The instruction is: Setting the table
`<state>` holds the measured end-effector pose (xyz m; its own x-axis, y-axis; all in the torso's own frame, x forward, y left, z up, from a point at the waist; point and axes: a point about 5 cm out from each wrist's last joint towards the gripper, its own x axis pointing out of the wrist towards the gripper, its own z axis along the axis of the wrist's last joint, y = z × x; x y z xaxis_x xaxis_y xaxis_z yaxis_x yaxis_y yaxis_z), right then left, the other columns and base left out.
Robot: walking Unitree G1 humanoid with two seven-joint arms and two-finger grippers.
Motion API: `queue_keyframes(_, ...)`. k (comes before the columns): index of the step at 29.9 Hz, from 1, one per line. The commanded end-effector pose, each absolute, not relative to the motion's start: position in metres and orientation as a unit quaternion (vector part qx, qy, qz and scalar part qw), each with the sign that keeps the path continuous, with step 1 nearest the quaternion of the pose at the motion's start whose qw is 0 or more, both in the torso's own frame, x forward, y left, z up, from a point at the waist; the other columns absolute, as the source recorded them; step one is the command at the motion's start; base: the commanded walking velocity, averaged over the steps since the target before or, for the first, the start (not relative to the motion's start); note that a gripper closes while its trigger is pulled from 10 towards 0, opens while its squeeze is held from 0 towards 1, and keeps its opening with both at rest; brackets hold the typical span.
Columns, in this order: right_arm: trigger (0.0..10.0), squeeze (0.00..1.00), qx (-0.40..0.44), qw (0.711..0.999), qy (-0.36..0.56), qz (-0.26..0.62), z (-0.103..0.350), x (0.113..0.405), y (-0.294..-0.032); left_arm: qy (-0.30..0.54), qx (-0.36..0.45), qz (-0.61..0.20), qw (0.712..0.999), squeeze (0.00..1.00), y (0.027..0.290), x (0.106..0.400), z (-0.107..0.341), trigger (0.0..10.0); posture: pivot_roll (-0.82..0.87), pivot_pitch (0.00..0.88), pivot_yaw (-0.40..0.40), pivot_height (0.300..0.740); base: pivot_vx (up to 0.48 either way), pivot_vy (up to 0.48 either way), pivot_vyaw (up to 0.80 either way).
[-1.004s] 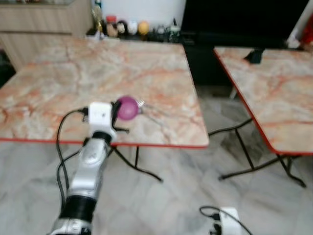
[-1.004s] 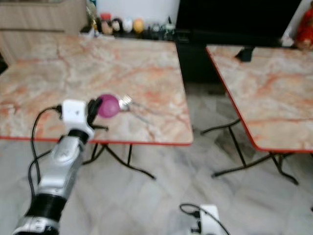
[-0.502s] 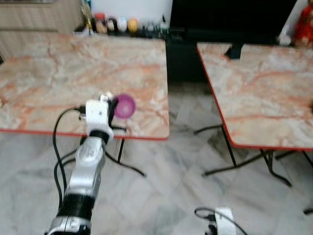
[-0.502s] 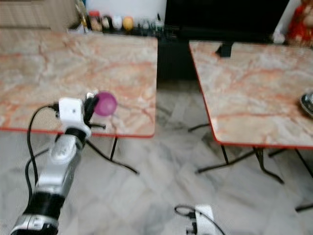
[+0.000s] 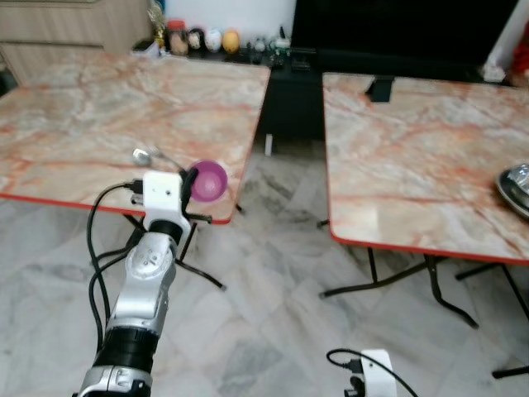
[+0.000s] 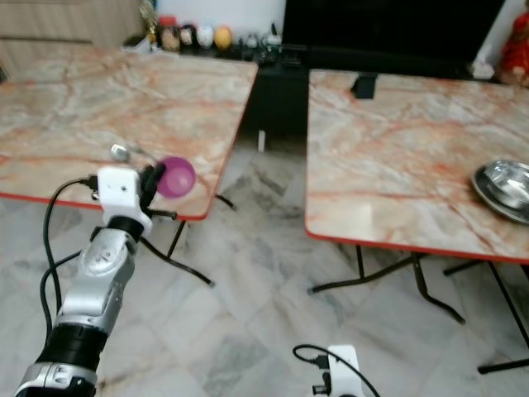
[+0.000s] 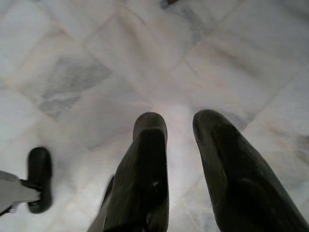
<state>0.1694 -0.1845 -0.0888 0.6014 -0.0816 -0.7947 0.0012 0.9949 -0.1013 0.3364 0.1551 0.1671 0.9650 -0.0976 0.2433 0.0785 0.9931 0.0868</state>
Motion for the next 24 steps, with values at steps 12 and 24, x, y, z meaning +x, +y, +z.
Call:
queue_keyframes(12,10.0,0.0,-0.05,0.891,0.449,-0.033,-0.0891,0.1666,-0.1924,-0.139,0.044,-0.061,0.987,0.0,0.1481,0.3352,0.1724,10.0,0.07,0.0,-0.025,0.731,0.0,-0.412,0.0)
queue_keyframes(24,10.0,0.0,-0.049,0.892,0.449,-0.032,-0.0898,0.1653,-0.1905,-0.14,0.053,-0.063,0.987,0.0,0.1519,0.3345,0.1726,10.0,0.07,0.0,-0.021,0.731,0.0,-0.412,0.0)
